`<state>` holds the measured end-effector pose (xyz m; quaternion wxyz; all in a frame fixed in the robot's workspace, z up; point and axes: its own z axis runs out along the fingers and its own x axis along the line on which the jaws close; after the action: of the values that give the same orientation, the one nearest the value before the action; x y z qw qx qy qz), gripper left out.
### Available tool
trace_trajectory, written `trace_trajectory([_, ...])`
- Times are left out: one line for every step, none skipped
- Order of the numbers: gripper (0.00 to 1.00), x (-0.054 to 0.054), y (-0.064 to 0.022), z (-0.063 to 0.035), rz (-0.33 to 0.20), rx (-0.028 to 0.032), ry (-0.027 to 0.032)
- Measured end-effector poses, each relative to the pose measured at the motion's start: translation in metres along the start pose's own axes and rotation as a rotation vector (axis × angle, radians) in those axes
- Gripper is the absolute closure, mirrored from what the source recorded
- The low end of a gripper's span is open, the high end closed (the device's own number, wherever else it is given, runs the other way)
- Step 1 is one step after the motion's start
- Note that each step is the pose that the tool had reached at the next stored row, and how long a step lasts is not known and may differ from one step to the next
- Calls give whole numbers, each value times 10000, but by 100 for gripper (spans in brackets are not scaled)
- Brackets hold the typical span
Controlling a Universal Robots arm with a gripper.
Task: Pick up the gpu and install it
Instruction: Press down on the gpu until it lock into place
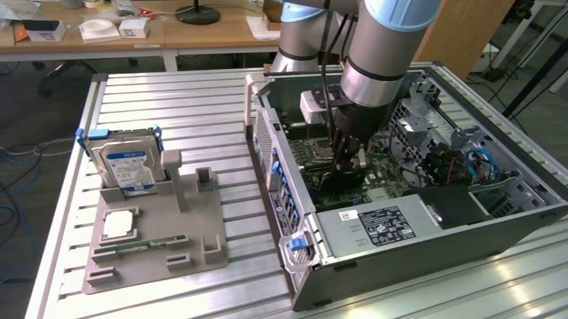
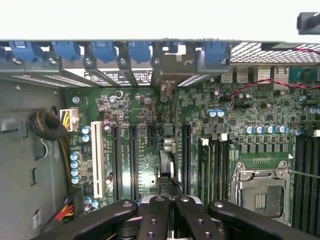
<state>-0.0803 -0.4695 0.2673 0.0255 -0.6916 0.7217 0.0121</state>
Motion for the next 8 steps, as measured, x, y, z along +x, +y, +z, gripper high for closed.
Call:
trace_trajectory([89, 0, 2, -6, 2, 0, 1])
trace_trajectory([89, -1, 2, -12, 2, 0, 0])
trace_trajectory([89, -1, 3, -17, 2, 0, 0])
trace_trajectory([89, -1, 3, -23, 1, 0, 0])
trace_trajectory([89, -1, 4, -29, 2, 0, 0])
trace_trajectory([89, -2, 5, -35, 2, 0, 0])
trace_trajectory([89, -2, 6, -41, 2, 0, 0])
trace_trajectory([89, -2, 6, -47, 2, 0, 0])
